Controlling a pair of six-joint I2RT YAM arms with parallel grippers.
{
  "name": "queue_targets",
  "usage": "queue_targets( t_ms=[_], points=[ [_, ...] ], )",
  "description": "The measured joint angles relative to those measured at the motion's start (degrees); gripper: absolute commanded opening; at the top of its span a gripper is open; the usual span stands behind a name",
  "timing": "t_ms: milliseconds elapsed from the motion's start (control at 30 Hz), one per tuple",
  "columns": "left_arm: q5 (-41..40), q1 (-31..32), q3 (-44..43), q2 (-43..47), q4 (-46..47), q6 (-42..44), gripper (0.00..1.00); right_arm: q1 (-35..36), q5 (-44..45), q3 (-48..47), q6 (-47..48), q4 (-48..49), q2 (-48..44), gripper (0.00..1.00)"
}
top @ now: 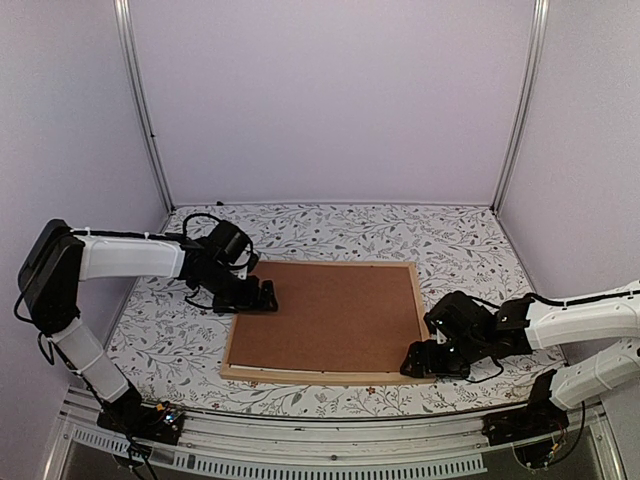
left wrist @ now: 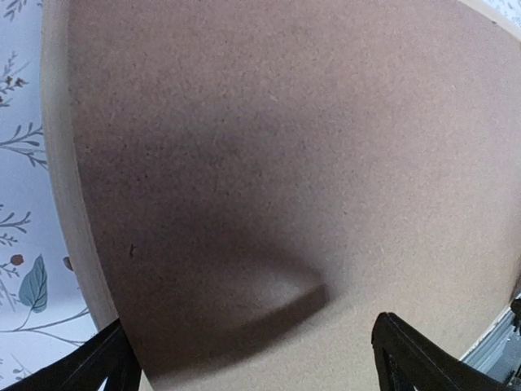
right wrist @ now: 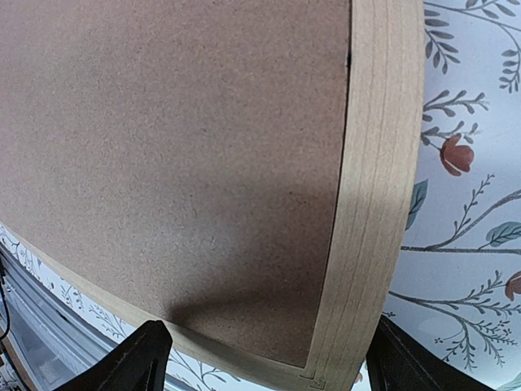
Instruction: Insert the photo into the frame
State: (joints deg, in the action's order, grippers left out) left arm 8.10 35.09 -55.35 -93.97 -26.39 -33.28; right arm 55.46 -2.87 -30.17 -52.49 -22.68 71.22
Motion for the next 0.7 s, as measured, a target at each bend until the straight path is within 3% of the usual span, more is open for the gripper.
queue_targets(
  t_ms=[700],
  points=[
    [-3.58, -0.02, -2.1, 0.85, -5.55, 1.77, 1.0, -0.02, 2.97, -0.09, 0.22, -4.04, -1.77, 0.93]
  ],
)
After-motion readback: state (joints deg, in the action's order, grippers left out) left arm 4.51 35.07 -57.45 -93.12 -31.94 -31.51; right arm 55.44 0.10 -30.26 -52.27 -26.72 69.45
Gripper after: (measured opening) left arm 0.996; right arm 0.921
